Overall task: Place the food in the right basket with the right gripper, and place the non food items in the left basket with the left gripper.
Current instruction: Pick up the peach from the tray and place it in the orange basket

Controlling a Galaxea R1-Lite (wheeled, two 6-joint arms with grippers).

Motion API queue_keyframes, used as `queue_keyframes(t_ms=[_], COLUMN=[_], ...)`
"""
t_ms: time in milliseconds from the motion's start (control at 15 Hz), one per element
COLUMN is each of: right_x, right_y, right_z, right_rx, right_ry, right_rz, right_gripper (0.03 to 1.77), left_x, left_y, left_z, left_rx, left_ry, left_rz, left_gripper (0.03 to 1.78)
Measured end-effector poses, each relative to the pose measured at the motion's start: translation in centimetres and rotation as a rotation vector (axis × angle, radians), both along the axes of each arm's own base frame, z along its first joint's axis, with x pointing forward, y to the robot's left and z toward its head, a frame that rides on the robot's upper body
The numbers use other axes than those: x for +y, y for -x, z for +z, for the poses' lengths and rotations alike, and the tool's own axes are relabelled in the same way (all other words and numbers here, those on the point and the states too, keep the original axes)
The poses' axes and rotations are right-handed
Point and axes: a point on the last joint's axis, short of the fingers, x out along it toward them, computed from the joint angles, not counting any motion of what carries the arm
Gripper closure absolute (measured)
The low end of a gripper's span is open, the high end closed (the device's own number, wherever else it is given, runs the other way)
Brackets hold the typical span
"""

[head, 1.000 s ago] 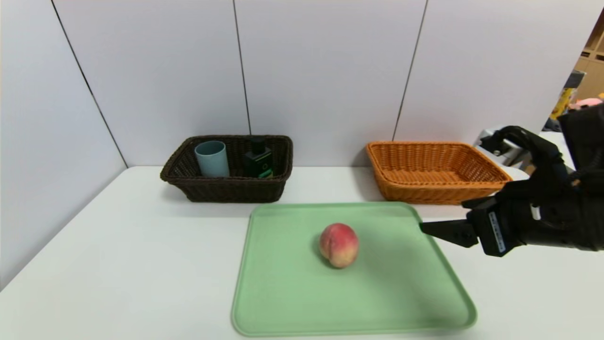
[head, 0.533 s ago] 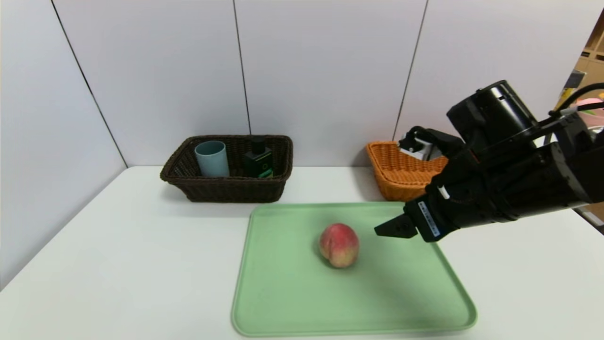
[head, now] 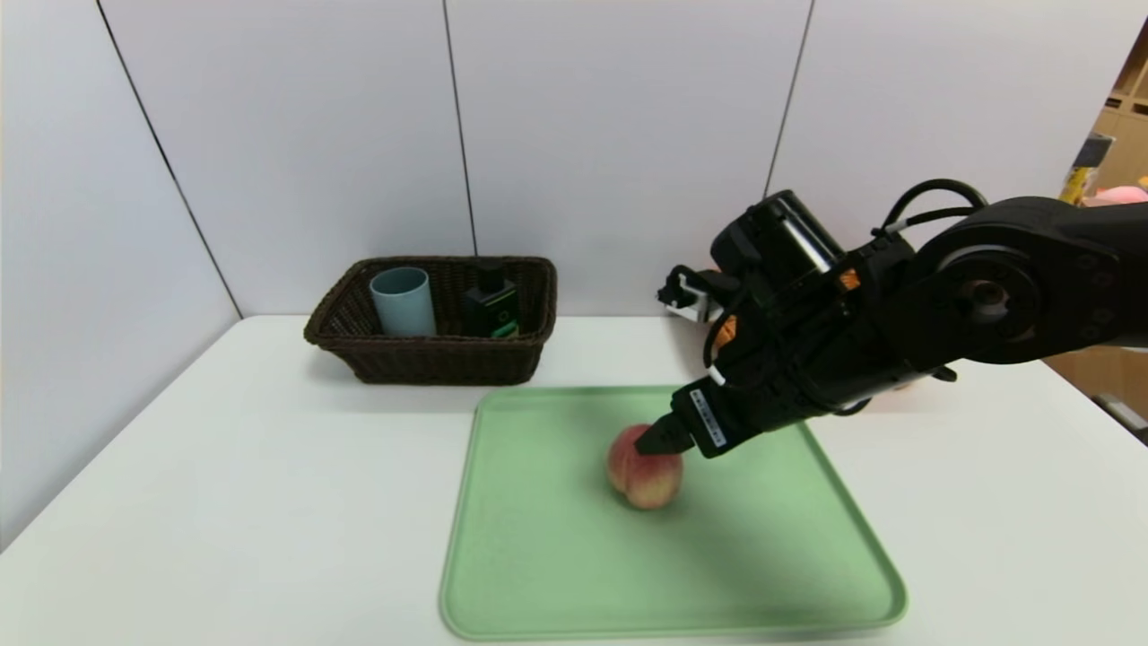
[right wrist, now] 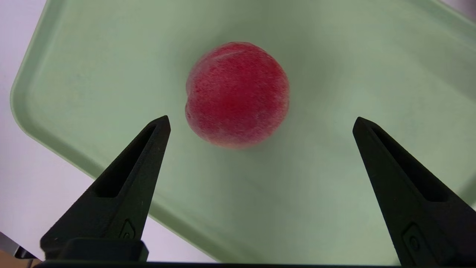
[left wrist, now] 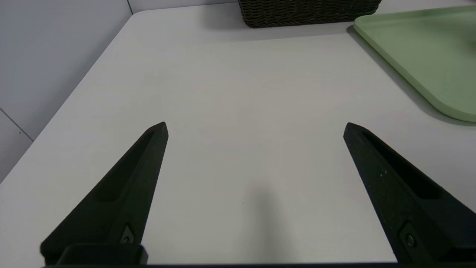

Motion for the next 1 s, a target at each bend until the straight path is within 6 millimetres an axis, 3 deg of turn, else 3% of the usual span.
queue_keyframes(t_ms=[1000], right_x=[3.4], right_y=[-2.2], right_z=[-4.7], right_rx=[0.079], right_ry=[0.074], right_rz=[0.031], right_gripper=[0.1], left_x=[0.0], left_y=[0.0], left_z=[0.0], left_rx=[0.0], left_ry=[0.0], left_rz=[0.0], left_gripper=[0.12])
